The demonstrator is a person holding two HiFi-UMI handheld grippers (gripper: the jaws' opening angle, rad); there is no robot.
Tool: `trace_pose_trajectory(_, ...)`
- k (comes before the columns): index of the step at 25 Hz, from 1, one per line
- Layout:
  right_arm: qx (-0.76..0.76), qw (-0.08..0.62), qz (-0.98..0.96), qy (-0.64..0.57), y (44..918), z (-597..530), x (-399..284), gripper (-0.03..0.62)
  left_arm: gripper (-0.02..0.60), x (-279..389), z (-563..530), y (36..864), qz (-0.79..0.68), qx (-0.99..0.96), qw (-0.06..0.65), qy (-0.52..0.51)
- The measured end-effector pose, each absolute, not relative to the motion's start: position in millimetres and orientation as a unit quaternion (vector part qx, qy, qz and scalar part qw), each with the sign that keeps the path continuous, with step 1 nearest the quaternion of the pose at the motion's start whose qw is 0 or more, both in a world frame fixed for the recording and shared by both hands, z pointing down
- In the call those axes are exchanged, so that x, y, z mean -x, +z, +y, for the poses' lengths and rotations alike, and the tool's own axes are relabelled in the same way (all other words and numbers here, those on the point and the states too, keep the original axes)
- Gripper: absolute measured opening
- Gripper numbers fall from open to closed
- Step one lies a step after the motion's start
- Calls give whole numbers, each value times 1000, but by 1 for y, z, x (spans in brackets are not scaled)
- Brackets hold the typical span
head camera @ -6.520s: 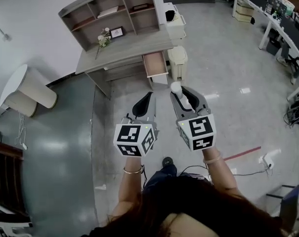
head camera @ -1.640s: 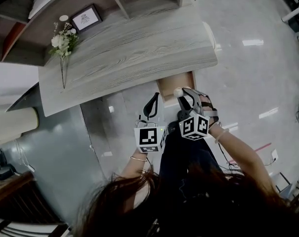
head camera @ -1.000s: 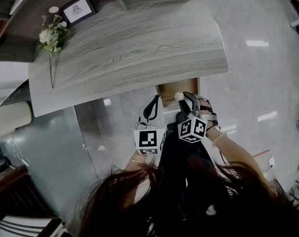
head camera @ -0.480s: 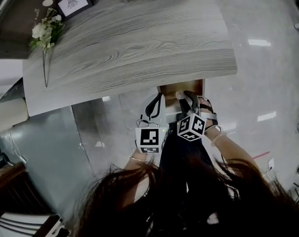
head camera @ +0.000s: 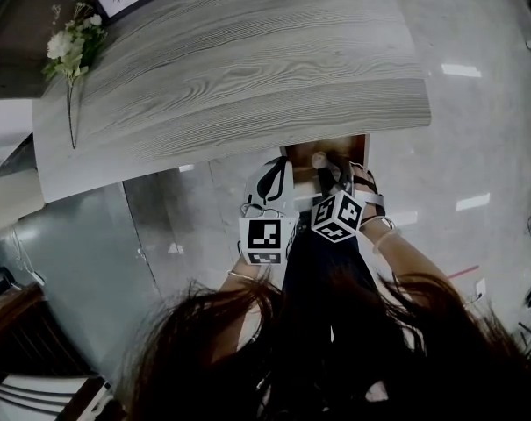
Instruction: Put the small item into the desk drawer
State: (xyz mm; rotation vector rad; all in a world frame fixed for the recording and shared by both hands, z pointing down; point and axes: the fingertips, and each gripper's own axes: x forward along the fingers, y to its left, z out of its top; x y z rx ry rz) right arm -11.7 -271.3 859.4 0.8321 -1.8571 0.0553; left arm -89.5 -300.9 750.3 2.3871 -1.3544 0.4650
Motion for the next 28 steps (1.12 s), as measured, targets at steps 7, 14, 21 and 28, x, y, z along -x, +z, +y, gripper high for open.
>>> trace_pose_trajectory(7, -352, 526, -773, 43, 870, -270, 13, 133, 15, 92, -296, 758, -479, -841, 186, 169)
trace_pose_trajectory(14, -354, 513, -778, 75, 870, -269, 17, 150, 15, 96, -295, 761, -484, -836, 197, 168)
trace_pose_trajectory(21, -357, 498, -786, 81, 861, -261, 19, 163, 15, 89, -294, 756, -477, -840, 195, 170)
trace_pose_trajectory(28, -377, 487, -783, 86, 841, -256, 12, 163, 15, 86, -289, 741, -471, -845, 187, 171)
